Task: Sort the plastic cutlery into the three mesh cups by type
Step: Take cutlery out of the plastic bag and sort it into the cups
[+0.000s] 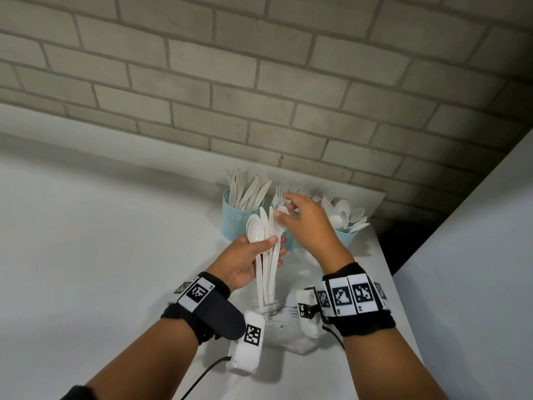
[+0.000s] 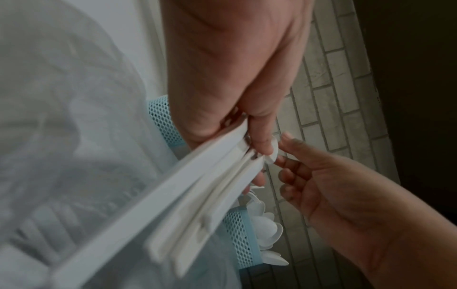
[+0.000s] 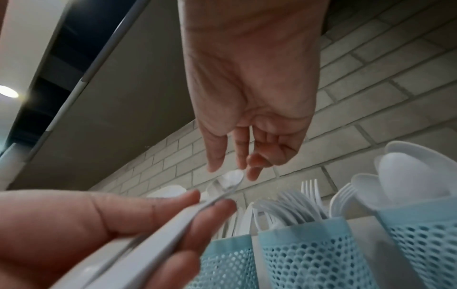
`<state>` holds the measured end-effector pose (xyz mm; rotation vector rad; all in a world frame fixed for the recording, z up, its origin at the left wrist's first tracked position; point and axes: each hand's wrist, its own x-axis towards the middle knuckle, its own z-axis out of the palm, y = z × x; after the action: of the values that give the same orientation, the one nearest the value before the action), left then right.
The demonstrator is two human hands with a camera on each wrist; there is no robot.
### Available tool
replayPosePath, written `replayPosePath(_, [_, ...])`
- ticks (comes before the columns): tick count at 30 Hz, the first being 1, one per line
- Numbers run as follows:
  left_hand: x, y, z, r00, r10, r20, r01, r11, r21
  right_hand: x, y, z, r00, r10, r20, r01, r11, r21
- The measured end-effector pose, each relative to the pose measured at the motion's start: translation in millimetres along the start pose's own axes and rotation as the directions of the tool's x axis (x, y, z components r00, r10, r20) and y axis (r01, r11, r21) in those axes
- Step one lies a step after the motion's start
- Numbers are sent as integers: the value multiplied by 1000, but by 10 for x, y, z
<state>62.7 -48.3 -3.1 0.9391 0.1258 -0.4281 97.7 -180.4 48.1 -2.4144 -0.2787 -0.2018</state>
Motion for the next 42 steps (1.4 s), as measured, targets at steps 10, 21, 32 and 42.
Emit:
replayPosePath(10, [-93,19,-10,1000,-9,28,6,996,90,-45,66,-60,977,60,203,-127,934,333])
replayPosePath(21, [-104,-8,9,999,-18,49,10,988,156,29,79,-51,941,214,263,-313,847,430])
replayPosePath(32, [-84,88,-163,999,-52,0,52,997,64,633,-70,-340,938,345,-45,-251,761,598])
replayPosePath(42, [-19,95,-261,995,-46,-91,50,998,45,830,-289,166,939,25,-344,113,919,376])
